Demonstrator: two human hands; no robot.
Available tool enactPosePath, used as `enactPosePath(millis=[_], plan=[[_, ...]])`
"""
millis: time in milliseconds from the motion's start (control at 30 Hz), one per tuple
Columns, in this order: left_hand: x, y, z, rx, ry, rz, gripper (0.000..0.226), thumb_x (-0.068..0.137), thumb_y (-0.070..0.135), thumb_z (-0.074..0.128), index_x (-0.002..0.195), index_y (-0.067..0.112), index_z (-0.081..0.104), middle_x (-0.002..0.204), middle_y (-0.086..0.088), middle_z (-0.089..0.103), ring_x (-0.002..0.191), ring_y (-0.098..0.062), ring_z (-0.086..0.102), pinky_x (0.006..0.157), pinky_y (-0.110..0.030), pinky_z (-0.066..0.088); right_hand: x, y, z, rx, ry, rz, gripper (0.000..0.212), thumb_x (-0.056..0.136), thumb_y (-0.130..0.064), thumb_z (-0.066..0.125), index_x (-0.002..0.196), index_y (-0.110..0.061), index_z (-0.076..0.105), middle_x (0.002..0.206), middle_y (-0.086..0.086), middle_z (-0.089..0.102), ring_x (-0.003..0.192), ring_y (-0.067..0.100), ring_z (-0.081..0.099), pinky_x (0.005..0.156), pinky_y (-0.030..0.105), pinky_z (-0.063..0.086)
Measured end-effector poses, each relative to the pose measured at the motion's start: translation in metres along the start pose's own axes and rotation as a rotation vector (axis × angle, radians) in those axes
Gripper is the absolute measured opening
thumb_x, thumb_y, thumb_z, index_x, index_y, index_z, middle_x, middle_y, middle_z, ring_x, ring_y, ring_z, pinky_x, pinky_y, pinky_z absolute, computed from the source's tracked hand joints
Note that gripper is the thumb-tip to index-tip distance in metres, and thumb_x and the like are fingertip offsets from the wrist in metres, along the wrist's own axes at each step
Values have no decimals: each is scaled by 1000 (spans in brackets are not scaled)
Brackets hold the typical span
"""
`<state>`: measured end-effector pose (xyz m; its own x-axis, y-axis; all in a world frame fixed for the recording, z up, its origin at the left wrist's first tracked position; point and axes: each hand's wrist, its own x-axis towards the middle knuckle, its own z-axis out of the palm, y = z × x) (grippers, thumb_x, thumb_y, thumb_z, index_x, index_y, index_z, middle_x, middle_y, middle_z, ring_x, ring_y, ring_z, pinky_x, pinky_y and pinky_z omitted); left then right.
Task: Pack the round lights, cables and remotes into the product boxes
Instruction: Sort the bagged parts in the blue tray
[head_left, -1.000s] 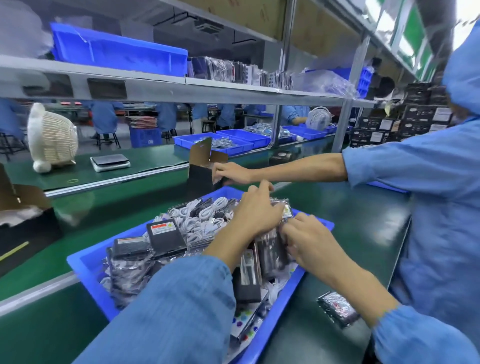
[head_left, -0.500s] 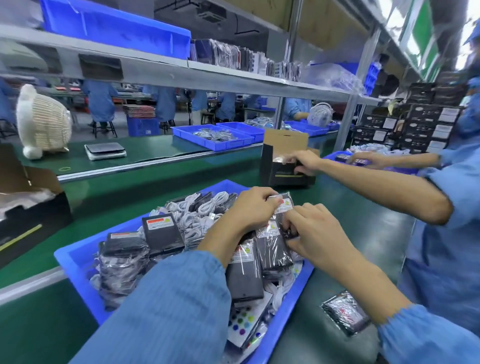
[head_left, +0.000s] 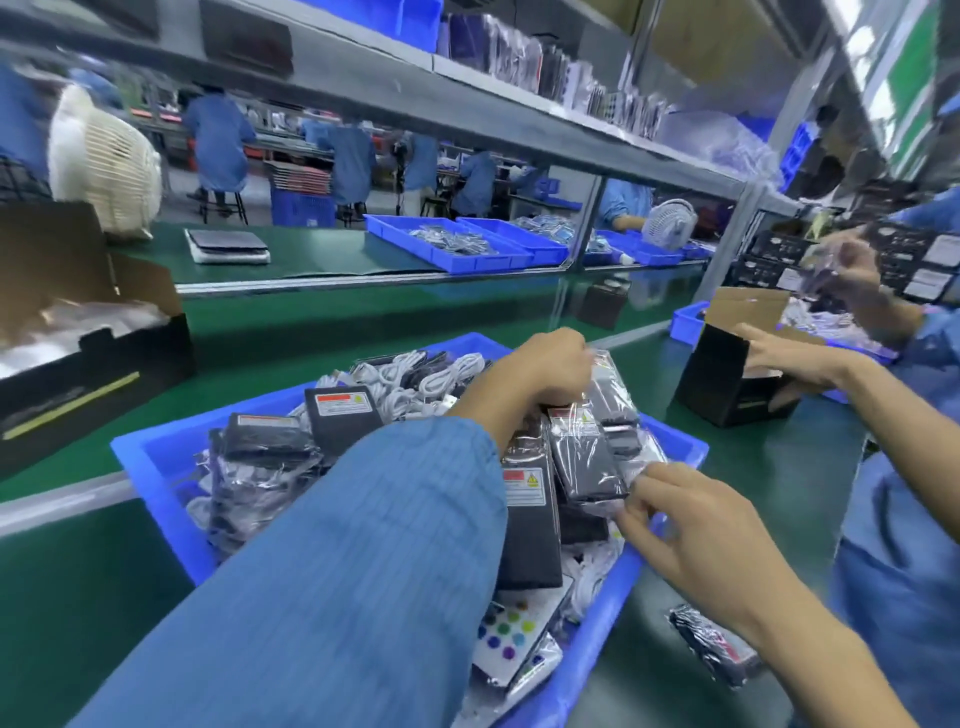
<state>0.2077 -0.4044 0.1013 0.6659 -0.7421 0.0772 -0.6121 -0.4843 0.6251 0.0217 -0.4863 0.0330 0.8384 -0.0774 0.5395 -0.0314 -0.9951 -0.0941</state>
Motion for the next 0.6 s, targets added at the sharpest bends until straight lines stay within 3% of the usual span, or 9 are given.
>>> enactPosePath(millis=[67, 167, 267, 300, 333, 400, 467, 533, 600], plan=[[3, 0, -5, 8, -1, -13, 32, 106, 18, 31, 111, 0, 57, 125, -20, 58, 108, -35, 55, 89, -37, 44, -3, -6, 2, 68, 0, 29, 42, 75, -4, 78, 61, -21, 42, 61, -18, 36, 62, 7, 37, 56, 21, 33], [11, -8, -3, -13, 9, -49, 32, 99, 9, 36, 118, 4, 61, 125, -17, 61, 108, -33, 59, 89, -34, 49, -5, -18, 3, 92, -10, 94, 41, 67, -1, 76, 59, -21, 42, 57, -16, 39, 58, 9, 39, 54, 24, 35], [12, -10, -2, -73, 70, -54, 44, 90, -3, 37, 112, 19, 68, 109, -7, 61, 69, -20, 58, 48, -13, 42, 0, -27, 3, 142, -5, 305, 29, 75, -14, 66, 60, -19, 41, 57, -7, 49, 55, 10, 44, 50, 27, 34], [13, -10, -2, -83, 61, -48, 48, 88, -6, 37, 109, 22, 71, 107, -4, 60, 61, -16, 53, 41, -12, 37, 5, -31, 5, 108, -31, 381, 26, 80, -19, 60, 63, -17, 40, 58, -4, 50, 56, 11, 44, 49, 27, 31], [14, -9, -3, -75, 52, -48, 48, 88, -6, 39, 107, 22, 74, 109, -3, 62, 63, -16, 53, 46, -13, 39, 11, -33, 7, 39, -47, 435, 25, 83, -23, 55, 65, -16, 40, 59, -3, 49, 57, 13, 43, 49, 28, 28], [15, -8, -4, -46, 52, -92, 31, 90, 4, 50, 107, 15, 74, 116, -7, 66, 82, -22, 59, 64, -25, 47, 17, -39, 9, -26, -85, 541, 23, 87, -27, 49, 70, -14, 43, 63, -4, 51, 61, 18, 44, 50, 31, 28], [13, -11, -9, 68, 36, -138, 22, 94, 21, 52, 101, 6, 66, 114, -14, 63, 84, -26, 59, 66, -31, 43, 15, -43, 7, 5, -90, 629, 24, 89, -31, 47, 72, -14, 48, 63, -5, 53, 64, 22, 46, 54, 33, 31], [4, -11, -21, 80, -8, -128, 39, 97, 40, 45, 102, 6, 65, 106, -12, 57, 76, -21, 53, 65, -30, 38, 8, -51, 7, -81, -111, 642, 27, 92, -35, 43, 73, -16, 47, 60, -7, 47, 64, 24, 44, 56, 34, 31], [-8, 2, -32, 14, -57, -143, 66, 90, 69, 42, 104, 10, 68, 105, -6, 54, 90, -26, 57, 78, -34, 41, 3, -60, 7, -150, -127, 627, 27, 94, -34, 39, 74, -17, 43, 60, -8, 40, 62, 26, 41, 58, 34, 30]])
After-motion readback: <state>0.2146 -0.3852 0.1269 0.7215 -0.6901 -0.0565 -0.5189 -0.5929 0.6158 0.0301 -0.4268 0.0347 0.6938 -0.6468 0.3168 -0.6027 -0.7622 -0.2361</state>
